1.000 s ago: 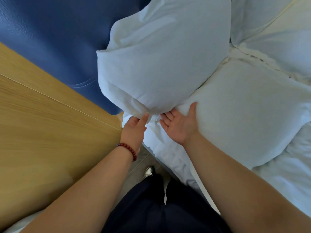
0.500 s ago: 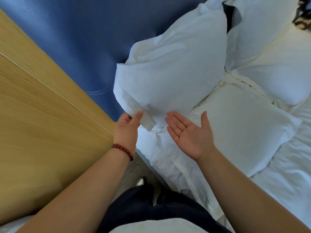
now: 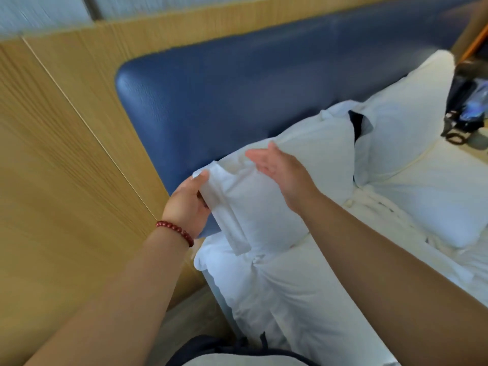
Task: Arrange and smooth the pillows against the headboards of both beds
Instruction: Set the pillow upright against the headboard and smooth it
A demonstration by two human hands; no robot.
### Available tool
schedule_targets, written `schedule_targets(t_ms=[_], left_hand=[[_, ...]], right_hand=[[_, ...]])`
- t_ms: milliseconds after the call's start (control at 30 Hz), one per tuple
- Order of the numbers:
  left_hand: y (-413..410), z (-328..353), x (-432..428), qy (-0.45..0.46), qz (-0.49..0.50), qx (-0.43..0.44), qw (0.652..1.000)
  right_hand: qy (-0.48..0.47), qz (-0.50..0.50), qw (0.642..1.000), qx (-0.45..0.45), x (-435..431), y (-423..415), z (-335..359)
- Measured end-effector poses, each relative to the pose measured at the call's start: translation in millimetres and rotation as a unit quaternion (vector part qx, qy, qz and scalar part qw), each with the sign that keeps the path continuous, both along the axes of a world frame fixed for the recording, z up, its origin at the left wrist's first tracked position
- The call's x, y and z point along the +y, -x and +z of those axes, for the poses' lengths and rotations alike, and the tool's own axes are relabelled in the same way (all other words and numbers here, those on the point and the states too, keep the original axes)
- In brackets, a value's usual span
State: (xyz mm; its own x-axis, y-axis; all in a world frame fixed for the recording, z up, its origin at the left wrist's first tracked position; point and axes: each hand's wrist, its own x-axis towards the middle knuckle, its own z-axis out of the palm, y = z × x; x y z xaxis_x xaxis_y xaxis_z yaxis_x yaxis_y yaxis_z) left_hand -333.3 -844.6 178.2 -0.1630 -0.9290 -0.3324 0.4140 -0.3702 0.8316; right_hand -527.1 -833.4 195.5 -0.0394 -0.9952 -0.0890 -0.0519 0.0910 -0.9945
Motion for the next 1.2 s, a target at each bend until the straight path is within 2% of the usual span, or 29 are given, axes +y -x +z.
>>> schedule_targets(t_ms=[100,200,267,367,433,533,600,633,733,800,833,900,1000,1067,1200], left_hand=[[-4,6,-6,0.013,0.024,-0.044,0.999],[-9,0,-2,-0.001,0.104,-0.059,0.993],[-11,-7,7,-0.023,0.145,-0.051,0.988],[-9,-12,16,-0.056,0.166,-0.053,0.983],[-10,-7,14,-0.070,0.157,-0.027,0.985],[-17,-1,7,-0.084,0.146,0.017,0.986],[-25,-7,6,-0.105,0.154,0.013,0.982],[-27,-11,7,-0.116,0.158,0.004,0.981],[-30,-19,10,-0.143,0.172,-0.012,0.975],[-29,-16,8,-0.140,0.195,-0.029,0.970],[-30,-13,7,-0.128,0.210,-0.053,0.968],[-32,-4,5,-0.079,0.234,-0.123,0.961],[-38,2,9,-0.008,0.241,-0.171,0.955],[-41,3,8,-0.029,0.207,-0.135,0.969],[-41,11,2,-0.174,0.133,0.022,0.976]], right_hand=[[0.076,0.022,0.979,0.188,-22,-4,-1],[0.207,0.045,0.882,0.422,-49,5,-16],[0.206,0.052,0.848,0.486,-60,20,-28],[0.193,-0.008,0.825,0.532,-63,29,-33],[0.236,-0.041,0.804,0.543,-58,20,-29],[0.297,0.059,0.800,0.518,-47,2,-29],[0.255,0.116,0.779,0.561,-45,1,-30],[0.228,0.111,0.766,0.590,-47,7,-30],[0.146,0.016,0.733,0.664,-54,32,-26],[0.106,-0.027,0.728,0.676,-58,35,-23],[0.117,-0.040,0.727,0.675,-58,30,-22],[0.205,-0.034,0.738,0.642,-53,11,-23],[0.311,0.058,0.737,0.597,-40,-16,-32],[0.290,0.071,0.738,0.604,-41,-14,-39],[0.237,0.024,0.743,0.625,-50,8,-42]])
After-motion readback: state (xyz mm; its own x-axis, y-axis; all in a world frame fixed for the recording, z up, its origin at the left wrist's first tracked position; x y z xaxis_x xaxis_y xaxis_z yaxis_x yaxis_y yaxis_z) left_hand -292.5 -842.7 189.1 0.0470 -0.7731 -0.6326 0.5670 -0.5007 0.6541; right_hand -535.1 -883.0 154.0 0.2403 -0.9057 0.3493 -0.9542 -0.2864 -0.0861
